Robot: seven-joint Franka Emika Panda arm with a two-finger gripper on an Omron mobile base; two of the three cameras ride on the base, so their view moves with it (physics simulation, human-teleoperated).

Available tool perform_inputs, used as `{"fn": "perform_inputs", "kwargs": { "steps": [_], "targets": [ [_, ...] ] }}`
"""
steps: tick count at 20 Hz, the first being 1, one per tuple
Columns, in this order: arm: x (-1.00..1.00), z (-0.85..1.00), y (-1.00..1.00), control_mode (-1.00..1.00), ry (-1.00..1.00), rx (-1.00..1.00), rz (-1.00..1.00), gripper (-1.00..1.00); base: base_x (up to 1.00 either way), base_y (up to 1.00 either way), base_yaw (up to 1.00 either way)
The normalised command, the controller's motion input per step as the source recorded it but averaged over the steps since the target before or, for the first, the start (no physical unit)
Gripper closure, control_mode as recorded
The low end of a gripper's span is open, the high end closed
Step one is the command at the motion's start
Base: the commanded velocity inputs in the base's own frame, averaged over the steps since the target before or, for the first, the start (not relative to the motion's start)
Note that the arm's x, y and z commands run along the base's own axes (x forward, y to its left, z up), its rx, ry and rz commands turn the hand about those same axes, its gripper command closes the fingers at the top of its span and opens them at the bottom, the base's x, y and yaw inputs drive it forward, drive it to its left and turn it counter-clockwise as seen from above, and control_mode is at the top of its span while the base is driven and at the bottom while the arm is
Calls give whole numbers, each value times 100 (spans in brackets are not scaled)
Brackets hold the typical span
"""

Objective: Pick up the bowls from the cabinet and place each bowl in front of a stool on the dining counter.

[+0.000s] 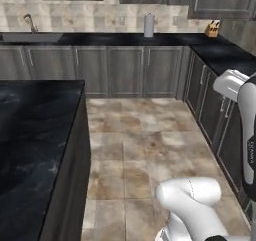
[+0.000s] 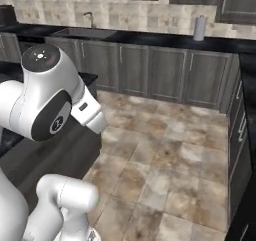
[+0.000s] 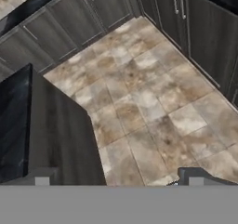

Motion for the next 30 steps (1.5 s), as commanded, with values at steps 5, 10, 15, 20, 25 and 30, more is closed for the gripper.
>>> {"fn": "perform_inputs", "kwargs": {
  "steps": [5, 10, 15, 20, 25, 30],
  "targets": [
    [0, 0, 0, 100, 0, 0, 0, -100, 100, -20, 0],
    [0, 0, 0, 100, 0, 0, 0, -100, 100, 0, 0],
    [0, 0, 0, 100, 0, 0, 0, -100, 100, -6, -1],
    [0, 0, 0, 100, 0, 0, 0, -100, 100, 0, -5],
    [0, 0, 0, 100, 0, 0, 0, -100, 100, 0, -10],
    [0, 0, 0, 100, 0, 0, 0, -100, 100, 0, -21]
  ]
}}
